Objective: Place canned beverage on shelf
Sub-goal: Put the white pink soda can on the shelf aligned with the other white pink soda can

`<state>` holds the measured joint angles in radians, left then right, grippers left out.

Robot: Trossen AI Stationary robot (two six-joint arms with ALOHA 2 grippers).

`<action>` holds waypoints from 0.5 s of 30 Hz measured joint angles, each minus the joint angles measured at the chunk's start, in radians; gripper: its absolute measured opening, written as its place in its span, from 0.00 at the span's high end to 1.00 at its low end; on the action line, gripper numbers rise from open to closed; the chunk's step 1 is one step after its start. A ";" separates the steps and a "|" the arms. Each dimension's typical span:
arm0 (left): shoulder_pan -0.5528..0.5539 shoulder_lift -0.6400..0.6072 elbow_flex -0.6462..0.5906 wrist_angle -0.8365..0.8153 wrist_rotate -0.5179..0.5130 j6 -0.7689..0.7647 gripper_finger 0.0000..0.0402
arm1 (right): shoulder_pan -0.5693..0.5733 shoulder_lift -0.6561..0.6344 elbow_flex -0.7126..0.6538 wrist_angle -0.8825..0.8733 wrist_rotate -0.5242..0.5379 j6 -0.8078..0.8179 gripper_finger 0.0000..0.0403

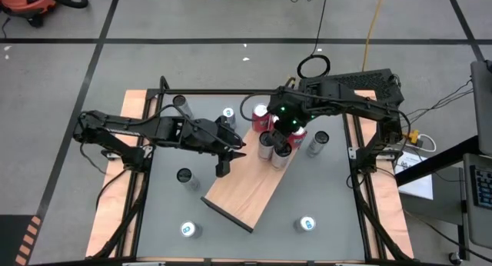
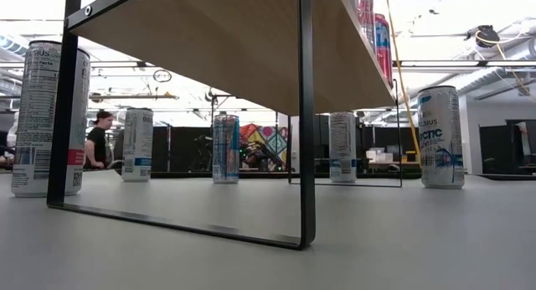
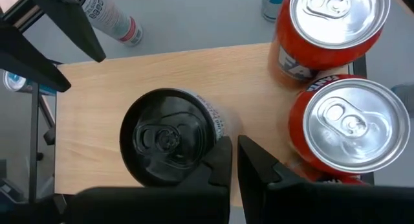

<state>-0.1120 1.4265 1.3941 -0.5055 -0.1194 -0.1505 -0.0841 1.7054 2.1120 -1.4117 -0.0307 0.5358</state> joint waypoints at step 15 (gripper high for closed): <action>0.000 0.000 0.000 0.000 0.000 0.000 0.62 | 0.008 -0.010 0.000 -0.012 0.002 0.017 1.00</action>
<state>-0.1120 1.4265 1.3939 -0.5055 -0.1192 -0.1506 -0.0765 1.6953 2.1120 -1.4232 -0.0283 0.5531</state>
